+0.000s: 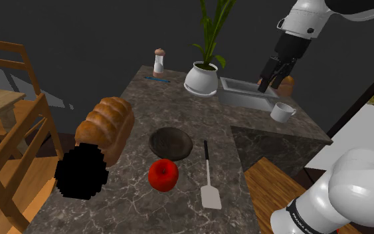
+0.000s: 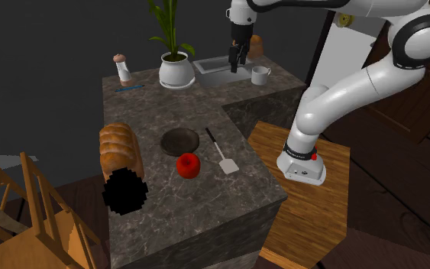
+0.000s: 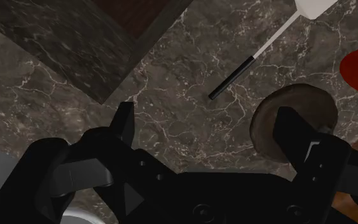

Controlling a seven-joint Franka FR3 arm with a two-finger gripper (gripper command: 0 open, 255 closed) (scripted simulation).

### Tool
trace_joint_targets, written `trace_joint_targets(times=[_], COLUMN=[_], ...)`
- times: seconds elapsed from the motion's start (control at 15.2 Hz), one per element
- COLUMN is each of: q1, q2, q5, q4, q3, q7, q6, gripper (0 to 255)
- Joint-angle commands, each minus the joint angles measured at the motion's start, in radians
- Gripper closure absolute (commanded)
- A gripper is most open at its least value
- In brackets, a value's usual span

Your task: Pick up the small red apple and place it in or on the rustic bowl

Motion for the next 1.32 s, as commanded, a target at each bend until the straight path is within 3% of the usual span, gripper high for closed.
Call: trace_joint_targets(times=[0.0, 0.73, 1.25], q1=[0.0, 0.131, 0.207], q2=[0.0, 0.167, 0.347], q5=[0.0, 0.057, 0.054], q4=[0.0, -0.041, -0.014], q3=[0.0, 0.215, 0.371], q7=[0.0, 0.076, 0.145], q6=[0.0, 0.181, 0.307], gripper=[0, 0, 0])
